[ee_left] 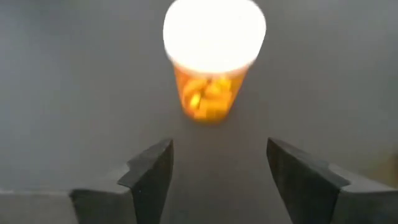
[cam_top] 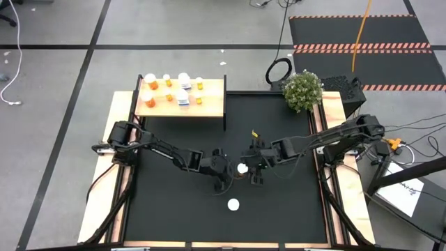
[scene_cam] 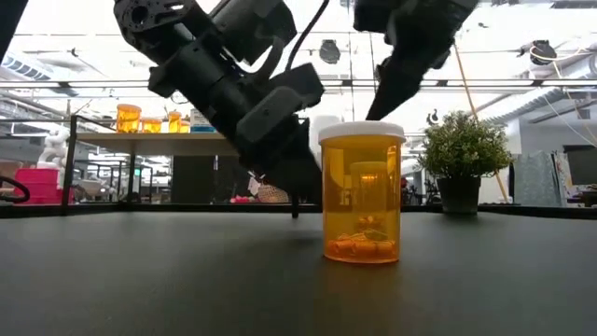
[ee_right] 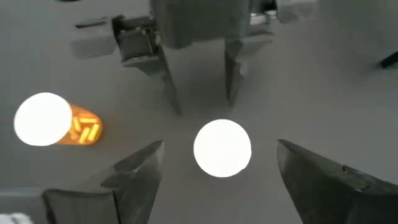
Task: Pick and place medicine bottles onto shelf by color
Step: Put the large orange pill bottle on the shelf
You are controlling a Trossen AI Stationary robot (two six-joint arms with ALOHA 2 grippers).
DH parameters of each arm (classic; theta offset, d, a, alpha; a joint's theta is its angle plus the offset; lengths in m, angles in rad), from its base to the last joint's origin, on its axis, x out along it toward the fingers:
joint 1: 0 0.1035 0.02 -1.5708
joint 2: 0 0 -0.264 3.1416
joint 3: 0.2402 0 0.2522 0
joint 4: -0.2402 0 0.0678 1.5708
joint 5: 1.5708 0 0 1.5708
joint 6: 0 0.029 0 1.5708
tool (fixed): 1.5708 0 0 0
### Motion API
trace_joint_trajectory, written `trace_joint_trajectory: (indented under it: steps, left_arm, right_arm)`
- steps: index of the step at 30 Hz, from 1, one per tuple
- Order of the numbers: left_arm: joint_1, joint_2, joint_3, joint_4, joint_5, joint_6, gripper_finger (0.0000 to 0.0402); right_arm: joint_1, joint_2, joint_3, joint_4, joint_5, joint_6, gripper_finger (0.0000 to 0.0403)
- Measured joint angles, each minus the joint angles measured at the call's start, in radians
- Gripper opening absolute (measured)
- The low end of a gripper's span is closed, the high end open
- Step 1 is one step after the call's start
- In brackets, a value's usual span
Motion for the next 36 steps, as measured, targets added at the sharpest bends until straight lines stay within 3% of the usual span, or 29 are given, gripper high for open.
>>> trace_joint_trajectory:
  steps: [5,14,28,36]
  left_arm:
    - [-0.041,-0.001,-0.022,-0.077,-0.032,-0.097,0.023]
    - [-0.148,-0.08,-0.206,0.105,-0.2,-0.196,0.0198]
    - [-0.184,-0.138,-0.251,0.141,-0.252,-0.179,0.0197]
    - [-0.19,-0.138,-0.251,0.159,-0.252,-0.175,0.0191]
  right_arm:
    - [-0.032,0.113,0.157,-0.175,-0.025,-0.038,0.0306]
    - [-0.091,0.302,0.333,-0.334,-0.152,-0.103,0.0306]
    - [-0.127,0.391,0.339,-0.346,-0.238,-0.123,0.0304]
    - [-0.127,0.388,0.339,-0.334,-0.233,-0.131,0.0242]
